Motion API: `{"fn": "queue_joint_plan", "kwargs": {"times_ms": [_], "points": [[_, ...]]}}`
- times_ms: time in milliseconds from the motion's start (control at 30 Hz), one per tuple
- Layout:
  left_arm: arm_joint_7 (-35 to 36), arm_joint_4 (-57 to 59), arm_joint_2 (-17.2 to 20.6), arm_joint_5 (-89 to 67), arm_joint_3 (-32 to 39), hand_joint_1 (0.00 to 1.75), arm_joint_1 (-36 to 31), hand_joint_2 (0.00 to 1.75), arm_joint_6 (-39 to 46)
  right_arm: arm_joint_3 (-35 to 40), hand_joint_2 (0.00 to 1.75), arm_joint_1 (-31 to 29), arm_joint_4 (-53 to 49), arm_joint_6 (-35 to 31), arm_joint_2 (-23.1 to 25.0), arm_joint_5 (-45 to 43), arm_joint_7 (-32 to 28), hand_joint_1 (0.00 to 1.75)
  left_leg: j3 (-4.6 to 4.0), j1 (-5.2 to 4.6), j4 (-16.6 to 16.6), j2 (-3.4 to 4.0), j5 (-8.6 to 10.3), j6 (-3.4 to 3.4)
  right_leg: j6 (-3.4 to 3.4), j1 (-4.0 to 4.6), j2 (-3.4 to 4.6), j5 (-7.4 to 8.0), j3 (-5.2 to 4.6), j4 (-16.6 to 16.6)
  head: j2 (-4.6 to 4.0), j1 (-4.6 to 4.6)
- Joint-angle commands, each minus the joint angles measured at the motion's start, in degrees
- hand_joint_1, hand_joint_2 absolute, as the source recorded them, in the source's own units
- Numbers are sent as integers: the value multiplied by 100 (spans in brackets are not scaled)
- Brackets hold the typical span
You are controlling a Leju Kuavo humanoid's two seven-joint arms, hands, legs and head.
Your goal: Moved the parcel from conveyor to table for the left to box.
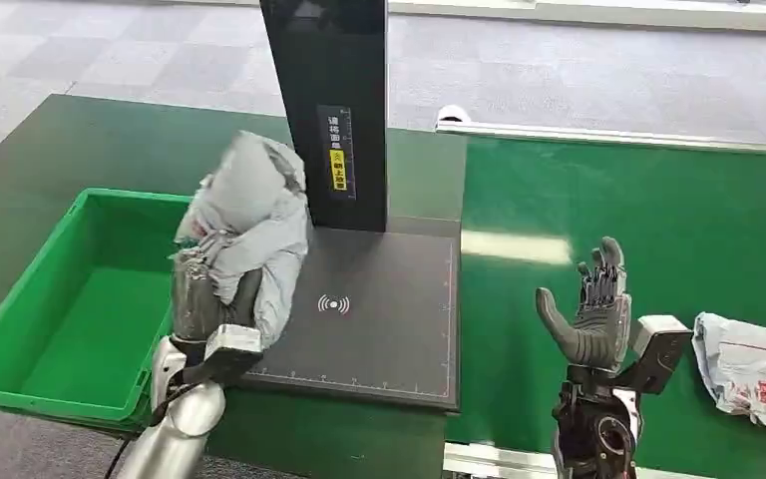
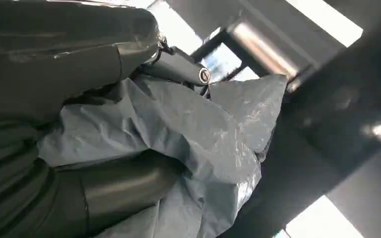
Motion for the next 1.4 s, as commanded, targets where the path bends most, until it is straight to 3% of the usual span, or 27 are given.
{"fn": "queue_joint_plan", "kwargs": {"times_ms": [33, 300, 333, 367, 400, 433, 767, 867, 900, 933, 1000, 1133, 1400], "points": [[-273, -2237, -94, -2106, 1141, 175, 358, 175, 856, -28, 175, -220, 316, -81, -100, -133, -74, 0, -11, 4, 11, 21, -5, 2, 0, 5, 16, 4, -14, 5, -2, 0], [-273, -3067, -222, -2061, 2664, 175, 313, 175, 856, 0, 175, -103, 277, -152, -196, -201, -119, 0, 1, 1, -3, 24, -1, -1, -3, 2, 14, 4, -5, -2, 0, 0], [-273, -2915, -223, -2066, 2888, 175, 278, 175, 856, -8, 175, -69, 241, -181, -205, -224, -141, 0, 7, 1, -7, 28, 0, -1, -4, 2, 16, 6, -2, -6, 0, 0], [-80, -2242, -110, -2307, 2949, 175, -241, 175, 856, -11, 175, -56, 154, -309, -94, -183, -149, 0, 5, 1, -5, 20, 0, 0, -3, 2, 10, 4, -2, -4, 0, -2], [-273, -2464, -89, -2060, 3123, 175, 198, 175, 856, -42, 175, 20, 124, -180, -213, -281, -141, 0, 4, 1, -3, 12, 0, 0, -2, 3, 5, 2, 0, -2, -2, 0], [-273, -2182, -269, -2386, 3321, 175, 212, 175, 856, -67, 175, 57, 90, -246, -210, -262, -156, 0, 17, -2, -18, 15, 7, -3, -6, 0, 4, 4, 7, -8, -2, 0], [-273, -2182, -269, -2386, 3321, 175, 212, 175, 856, -67, 175, 57, 90, -246, -210, -262, -156, 0, 7, 0, -7, 7, 3, 2, -1, 2, -6, 1, 5, -8, -2, 0], [-273, -1110, -497, -2939, 3904, 175, -74, 175, 856, -133, 175, 206, -89, -263, -206, -228, -174, 0, 12, 0, -14, -2, 7, 2, -3, 2, -17, 2, 12, -14, 0, 0], [467, -379, -272, -3305, 3870, 175, -202, 175, 856, -198, 175, 320, -215, -291, -181, -238, -158, 0, 13, -6, -11, -4, 5, 0, -2, -4, -13, -1, 9, -6, -2, 0], [1342, 350, 189, -3439, 3455, 175, -217, 175, 849, -236, 175, 386, -274, -280, -169, -229, -117, 0, 26, -8, -28, -17, 15, -1, -4, -6, -29, 2, 23, -18, 0, 0], [2787, 1067, 715, -4127, 2934, 175, -228, 175, -701, -308, 175, 368, -238, -168, -184, -204, -87, 0, 25, -9, -29, -22, 17, -2, -5, -8, -34, 2, 21, -17, -2, 2], [2792, 1573, 1001, -3851, 2527, 175, -54, 175, -2424, -438, 175, 54, 149, 169, -144, 39, -141, 0, 33, -3, -41, 18, 24, -5, -10, 0, -1, 19, 15, -29, 0, 2], [2876, 1522, 1077, -3682, 2402, 175, 210, 175, -2822, -467, 175, 156, -37, 254, -11, 115, -78, 0, 21, 2, -14, 35, -3, -2, -3, 3, 24, -1, 9, -7, 0, 0]]}}
